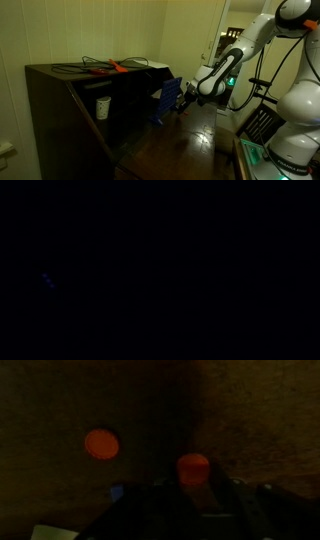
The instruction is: Put the orange objects inside the blue object
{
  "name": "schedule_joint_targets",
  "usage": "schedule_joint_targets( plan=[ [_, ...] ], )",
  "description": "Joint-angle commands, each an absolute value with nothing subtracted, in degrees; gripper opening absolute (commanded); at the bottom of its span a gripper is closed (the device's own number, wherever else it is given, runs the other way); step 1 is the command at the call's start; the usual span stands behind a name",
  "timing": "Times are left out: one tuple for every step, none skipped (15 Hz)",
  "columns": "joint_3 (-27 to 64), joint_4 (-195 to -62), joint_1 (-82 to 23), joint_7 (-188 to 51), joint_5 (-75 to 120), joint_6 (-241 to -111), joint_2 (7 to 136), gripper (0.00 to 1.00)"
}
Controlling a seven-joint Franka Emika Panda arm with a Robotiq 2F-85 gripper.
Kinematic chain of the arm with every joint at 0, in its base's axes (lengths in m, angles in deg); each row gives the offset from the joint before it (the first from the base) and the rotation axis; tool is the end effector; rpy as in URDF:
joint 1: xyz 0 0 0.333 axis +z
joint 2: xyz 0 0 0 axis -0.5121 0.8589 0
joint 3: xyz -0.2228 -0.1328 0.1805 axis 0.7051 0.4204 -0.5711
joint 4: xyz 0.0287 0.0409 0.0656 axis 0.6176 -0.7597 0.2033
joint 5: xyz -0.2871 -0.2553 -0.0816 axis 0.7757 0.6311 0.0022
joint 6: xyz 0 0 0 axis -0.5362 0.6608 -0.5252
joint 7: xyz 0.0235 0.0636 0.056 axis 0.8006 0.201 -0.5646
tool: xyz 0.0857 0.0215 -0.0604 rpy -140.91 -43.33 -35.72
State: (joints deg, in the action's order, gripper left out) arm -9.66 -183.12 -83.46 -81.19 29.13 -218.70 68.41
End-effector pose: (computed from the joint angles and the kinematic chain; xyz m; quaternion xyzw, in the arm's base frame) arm 0.4256 -0.2109 0.2199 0.9810 -0.1121 0.1569 0.0215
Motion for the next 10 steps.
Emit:
schedule_joint_targets(
  plan=[
    [-20.6, -186.45, -92.65, -85.2, 23.57, -224.05, 64.74, 0.1],
    [-24.06, -186.74, -95.65, -85.4, 22.91, -225.37, 64.53, 0.1],
    [-26.74, -187.12, -98.03, -84.98, 22.84, -226.96, 64.15, 0.1],
    [-29.88, -187.27, -100.96, -84.55, 23.18, -228.38, 64.41, 0.1],
    [-32.57, -187.31, -103.61, -83.99, 24.03, -229.23, 64.53, 0.1],
    [-34.69, -187.42, -105.86, -83.41, 24.78, -228.96, 64.33, 0.1],
    [-35.31, -187.36, -107.07, -83.52, 25.23, -227.1, 64.03, 0.1],
    [-35.83, -187.37, -108.06, -83.89, 25.43, -225.36, 63.94, 0.1],
    [-35.05, -187.6, -107.95, -84.07, 25.29, -222.93, 63.32, 0.1],
    [-34.77, -187.61, -108.25, -84.44, 25.31, -219.83, 63.15, 0.1]
  ],
)
